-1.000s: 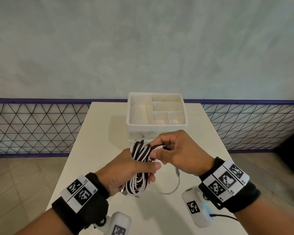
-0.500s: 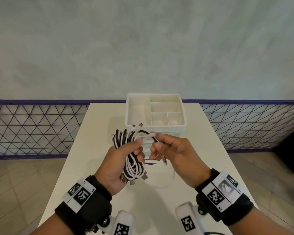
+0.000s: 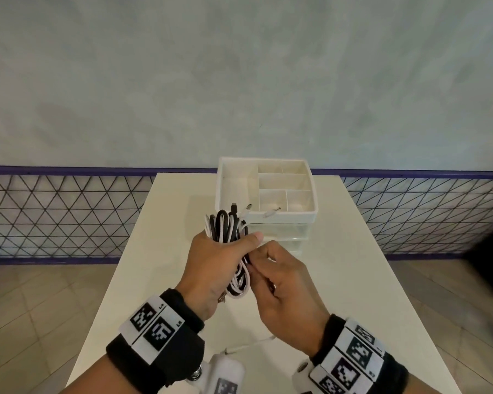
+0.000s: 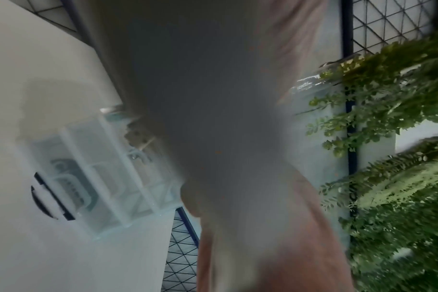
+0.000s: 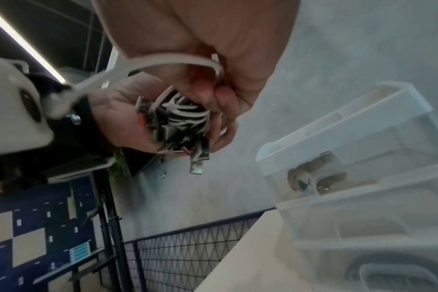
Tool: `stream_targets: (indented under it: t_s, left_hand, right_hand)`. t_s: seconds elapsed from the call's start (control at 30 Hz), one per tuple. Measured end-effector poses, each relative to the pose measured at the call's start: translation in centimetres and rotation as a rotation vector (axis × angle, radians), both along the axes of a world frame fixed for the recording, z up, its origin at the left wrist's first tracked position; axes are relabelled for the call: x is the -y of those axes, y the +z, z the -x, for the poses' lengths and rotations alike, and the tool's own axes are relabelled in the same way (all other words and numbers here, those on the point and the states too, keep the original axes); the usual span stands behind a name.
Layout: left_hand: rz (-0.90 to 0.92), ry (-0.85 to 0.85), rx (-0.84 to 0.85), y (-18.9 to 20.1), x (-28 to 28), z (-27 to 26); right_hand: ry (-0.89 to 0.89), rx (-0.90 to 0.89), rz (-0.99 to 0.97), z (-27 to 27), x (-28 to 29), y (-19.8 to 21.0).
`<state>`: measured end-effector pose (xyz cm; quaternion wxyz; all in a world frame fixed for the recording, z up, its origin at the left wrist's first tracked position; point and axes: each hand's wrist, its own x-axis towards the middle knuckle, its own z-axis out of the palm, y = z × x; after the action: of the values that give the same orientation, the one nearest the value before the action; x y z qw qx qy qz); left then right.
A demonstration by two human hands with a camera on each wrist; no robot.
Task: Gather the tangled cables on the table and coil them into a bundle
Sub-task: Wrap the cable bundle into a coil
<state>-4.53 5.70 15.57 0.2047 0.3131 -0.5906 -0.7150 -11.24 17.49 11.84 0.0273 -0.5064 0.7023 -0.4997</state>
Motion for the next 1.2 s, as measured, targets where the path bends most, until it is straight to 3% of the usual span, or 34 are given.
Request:
stream_targets:
  t_s: [0.13, 0.27, 0.4, 0.47, 0.6, 0.67, 0.77, 0.9, 1.0, 1.1, 1.2]
  left_hand:
    - [-0.048, 0.064, 0.044, -0.6, 0.2, -0.1]
    - [-0.114, 0.173, 0.046, -0.5, 1.5, 0.0]
    - [-0.079, 0.215, 0.072, -0.6, 2.0, 0.1]
    - [-0.081, 0.220, 0.077, -0.9, 1.9, 0.4]
    - [-0.008, 0.234, 0.081, -1.1, 1.5, 0.7]
    - [0.041, 0.213, 0.064, -0.8, 1.1, 0.8]
    - [0.080, 0.138, 0.018, -0.5, 0.4, 0.7]
    - [0.090, -0.005, -0.082, -0.1, -0.5, 0.2]
    - [0.016, 0.058, 0.019, -0.9, -0.3, 0.5]
    - [-0.116, 0.158, 0.089, -2.4, 0.7, 0.4]
    - [-0.148, 0.148, 0.070, -3.0, 1.1, 0.3]
  right_hand:
    - [0.121, -0.005, -0.099, 1.0, -0.5, 0.0]
    - [0.071, 0.107, -0.005, 2.8, -2.1, -0.3]
    - [0.178, -0.056, -0.146, 2.5, -3.0, -0.8]
    - [0.165, 0.063, -0.084, 2.1, -2.8, -0.7]
    - [0.002, 0.537, 0.046, 2.6, -2.0, 0.1]
    - [-0.049, 0.620, 0.026, 2.5, -1.4, 0.4]
    - [-0.028, 0.495, -0.035, 2.1, -0.4, 0.6]
    - [0.040, 0.030, -0.099, 2.3, 0.2, 0.6]
    - [0.116, -0.101, -0.169, 2.8, 0.2, 0.1]
    - [0.119, 0.077, -0.258, 3.1, -0.6, 0.2]
    - [0.026, 0.268, -0.269, 3.8, -1.3, 1.3]
